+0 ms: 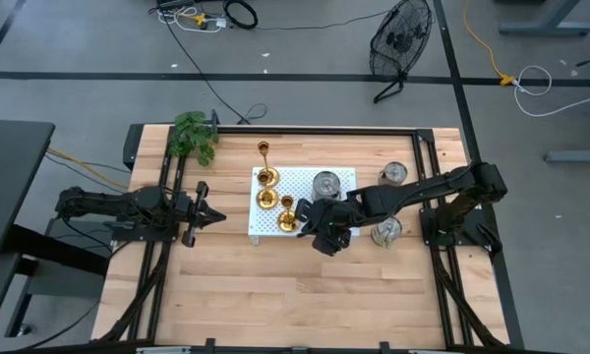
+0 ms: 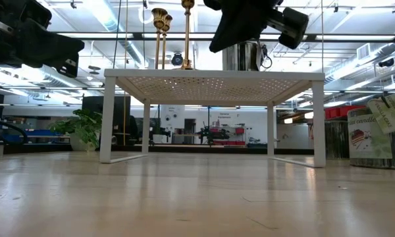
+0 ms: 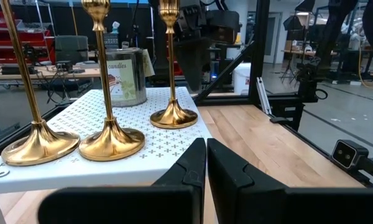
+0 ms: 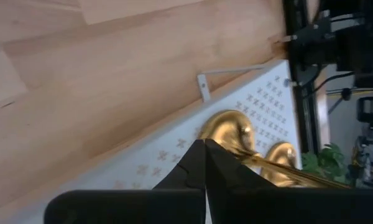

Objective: Pick & Place candle stick holders
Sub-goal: Adjust the golden candle holder on the shelf

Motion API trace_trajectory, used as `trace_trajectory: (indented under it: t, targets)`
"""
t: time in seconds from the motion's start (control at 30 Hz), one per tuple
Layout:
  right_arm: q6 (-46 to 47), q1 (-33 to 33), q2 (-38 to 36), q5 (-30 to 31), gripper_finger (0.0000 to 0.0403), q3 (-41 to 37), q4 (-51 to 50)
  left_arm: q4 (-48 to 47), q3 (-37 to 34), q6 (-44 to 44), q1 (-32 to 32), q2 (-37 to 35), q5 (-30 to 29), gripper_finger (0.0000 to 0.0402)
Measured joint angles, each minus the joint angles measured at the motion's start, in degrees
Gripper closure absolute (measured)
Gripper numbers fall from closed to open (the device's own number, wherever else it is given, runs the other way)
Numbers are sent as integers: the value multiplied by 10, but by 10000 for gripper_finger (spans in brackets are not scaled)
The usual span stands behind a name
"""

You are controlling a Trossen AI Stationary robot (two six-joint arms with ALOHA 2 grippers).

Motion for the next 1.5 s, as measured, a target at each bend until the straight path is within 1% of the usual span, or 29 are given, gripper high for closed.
trace_trajectory:
  t: [0.2,0.37,0.53,0.7,0.87,1.03,1.23,1.5]
  targets:
    - [0,-1,0,0,403,-1,8,-1,0,0,0,0,0,383]
    - [-2,-3,3,0,403,-23,29,-1,0,0,0,0,0,383]
    - [-2,-4,3,14,403,-35,45,-1,0,0,0,0,0,383]
    - [-2,-8,3,16,403,-35,50,-1,0,0,0,0,0,383]
    - [14,-16,8,47,403,-35,55,-1,0,0,0,0,0,383]
    - [13,-19,13,31,403,-35,47,-1,0,0,0,0,0,383]
    - [9,-19,20,28,403,-35,52,-1,0,0,0,0,0,383]
    - [4,-19,30,28,403,-35,84,0,0,0,0,0,0,383]
